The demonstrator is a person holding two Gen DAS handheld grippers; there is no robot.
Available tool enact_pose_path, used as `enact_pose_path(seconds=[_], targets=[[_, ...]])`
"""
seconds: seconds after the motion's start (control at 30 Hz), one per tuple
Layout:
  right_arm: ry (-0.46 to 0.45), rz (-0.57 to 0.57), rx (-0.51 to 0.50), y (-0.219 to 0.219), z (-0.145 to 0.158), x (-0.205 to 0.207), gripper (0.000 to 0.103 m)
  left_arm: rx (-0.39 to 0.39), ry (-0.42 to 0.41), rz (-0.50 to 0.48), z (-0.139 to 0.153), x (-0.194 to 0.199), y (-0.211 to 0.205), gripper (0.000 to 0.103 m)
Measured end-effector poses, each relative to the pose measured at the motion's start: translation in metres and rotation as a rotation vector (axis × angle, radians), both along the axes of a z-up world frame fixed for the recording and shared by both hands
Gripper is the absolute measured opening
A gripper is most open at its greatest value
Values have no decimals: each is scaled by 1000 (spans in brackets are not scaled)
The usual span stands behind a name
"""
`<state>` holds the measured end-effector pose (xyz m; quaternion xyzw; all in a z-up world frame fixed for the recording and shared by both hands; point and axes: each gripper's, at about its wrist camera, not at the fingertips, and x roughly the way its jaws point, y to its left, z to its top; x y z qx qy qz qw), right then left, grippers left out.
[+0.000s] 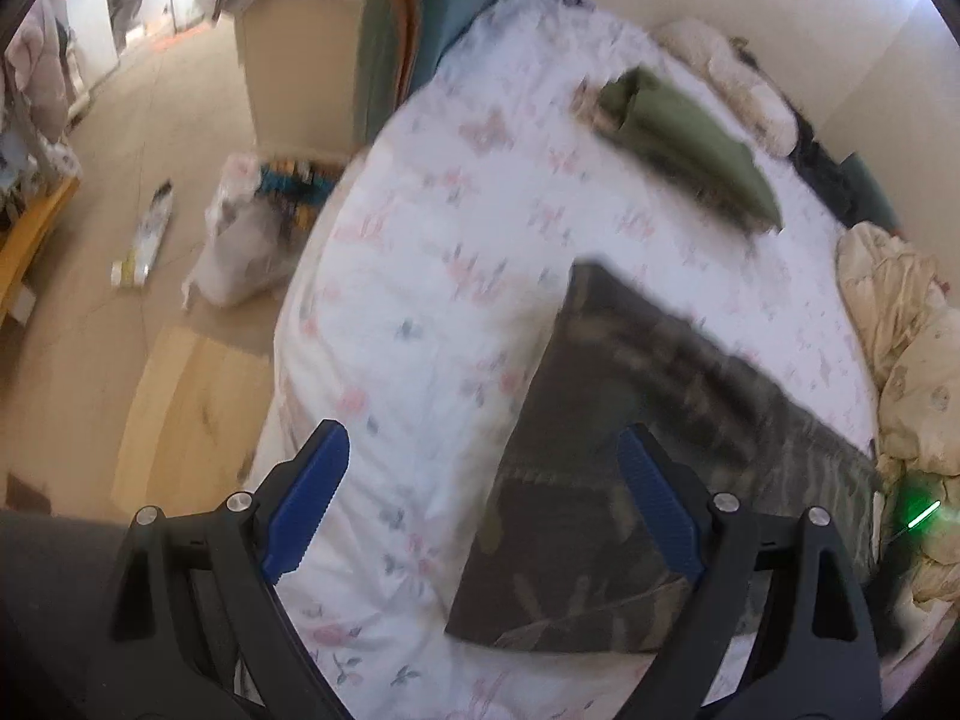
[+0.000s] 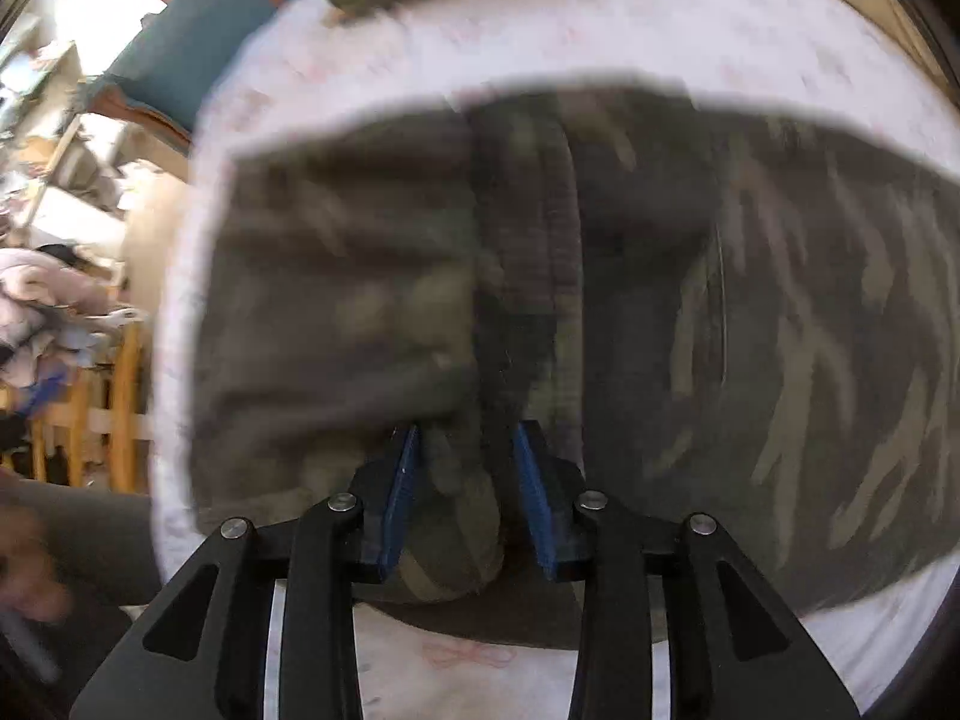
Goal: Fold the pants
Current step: 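Grasp the folded pants edge with the left gripper while the right gripper holds the waistband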
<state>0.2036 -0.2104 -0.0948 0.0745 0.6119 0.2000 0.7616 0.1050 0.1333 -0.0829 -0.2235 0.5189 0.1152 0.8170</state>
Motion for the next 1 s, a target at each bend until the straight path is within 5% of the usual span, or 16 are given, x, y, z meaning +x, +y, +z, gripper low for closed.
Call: enact_pose_path(seconds=[0.13,0.2,0.33,0.53,0.63,0.67,0.7,0.8,0.87,1.0], targets=[[-125,198,-7,30,65,55,75,-94,164,-3,-52,-10,-4,88],[-152,318,-13,62,83,87,75,-130,198,11,-70,-18,-6,87],[-69,481,-20,134,68,137,55,-136,205,-56,-84,-19,-21,86],[-1,600,-143,210,12,151,54,-180,213,-133,-98,-5,-30,54],[28,665,-178,226,-7,147,11,-175,217,-158,-99,-4,-34,45],[27,678,-173,228,-7,146,4,-200,218,-174,-100,-3,-36,25],[2,700,-176,230,-4,143,3,-208,226,-185,-101,-3,-38,14],[-108,646,-153,224,20,155,2,-184,240,-217,-100,-3,-44,7],[-85,608,-89,216,29,171,1,-177,240,-232,-98,-2,-45,6],[-86,626,-210,227,-1,175,2,-169,258,-214,-98,-1,-45,10]])
